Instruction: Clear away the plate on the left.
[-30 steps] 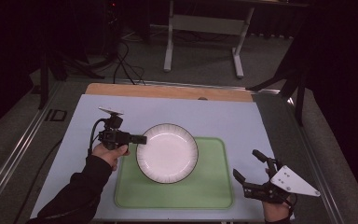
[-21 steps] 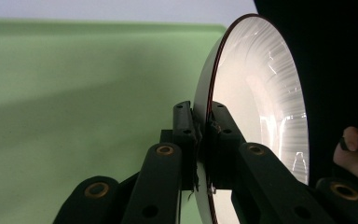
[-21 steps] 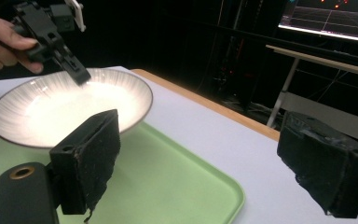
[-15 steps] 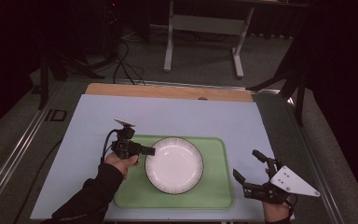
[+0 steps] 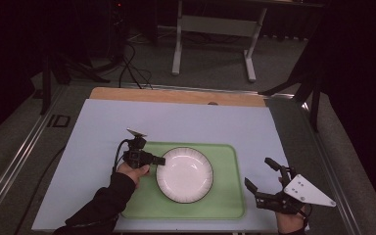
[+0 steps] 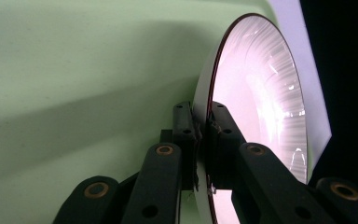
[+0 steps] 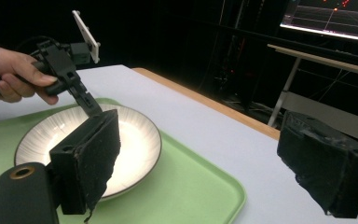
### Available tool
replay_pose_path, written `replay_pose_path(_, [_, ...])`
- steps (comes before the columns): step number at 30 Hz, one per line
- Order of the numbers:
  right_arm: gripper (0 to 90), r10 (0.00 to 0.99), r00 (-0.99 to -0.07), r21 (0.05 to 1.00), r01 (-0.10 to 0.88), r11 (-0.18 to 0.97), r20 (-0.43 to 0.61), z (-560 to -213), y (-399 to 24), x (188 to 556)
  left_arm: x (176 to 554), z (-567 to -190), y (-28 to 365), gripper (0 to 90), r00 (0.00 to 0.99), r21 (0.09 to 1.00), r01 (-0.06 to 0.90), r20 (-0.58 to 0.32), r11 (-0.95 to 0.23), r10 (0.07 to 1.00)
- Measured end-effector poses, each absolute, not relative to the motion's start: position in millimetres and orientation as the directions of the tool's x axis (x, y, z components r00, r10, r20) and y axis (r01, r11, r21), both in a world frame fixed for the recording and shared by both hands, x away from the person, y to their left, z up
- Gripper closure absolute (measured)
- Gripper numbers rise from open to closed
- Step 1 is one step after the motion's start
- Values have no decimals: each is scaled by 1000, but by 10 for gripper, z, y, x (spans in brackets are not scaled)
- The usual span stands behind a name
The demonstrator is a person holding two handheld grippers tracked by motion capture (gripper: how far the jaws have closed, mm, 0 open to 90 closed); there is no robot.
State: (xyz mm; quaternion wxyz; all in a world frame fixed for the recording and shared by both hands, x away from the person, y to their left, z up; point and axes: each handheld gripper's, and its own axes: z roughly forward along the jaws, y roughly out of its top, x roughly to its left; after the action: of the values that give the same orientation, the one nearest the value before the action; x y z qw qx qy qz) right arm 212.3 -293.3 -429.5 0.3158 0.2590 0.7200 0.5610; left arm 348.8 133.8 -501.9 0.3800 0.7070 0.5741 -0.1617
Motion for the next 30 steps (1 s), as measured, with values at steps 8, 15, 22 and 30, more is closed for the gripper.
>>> replay_pose_path(8, [129,725,-669,970,25,241,-163,-4303,-2930,2124,3532,-5094,1331,841,272,335,941,-655,-53,704])
replay_pose_path(15, [129,724,-669,969,27,246,-165,-4310,-2926,2132,3557,-5177,1325,847,261,317,947,-655,-57,709])
replay_pose_path(22, [129,723,-671,968,29,249,-166,-4314,-2923,2133,3555,-5207,1296,850,276,326,942,-617,-79,737])
replay_pose_path(30, [130,722,-673,968,33,248,-162,-4316,-2917,2134,3567,-5119,1266,779,312,340,932,-583,-123,750])
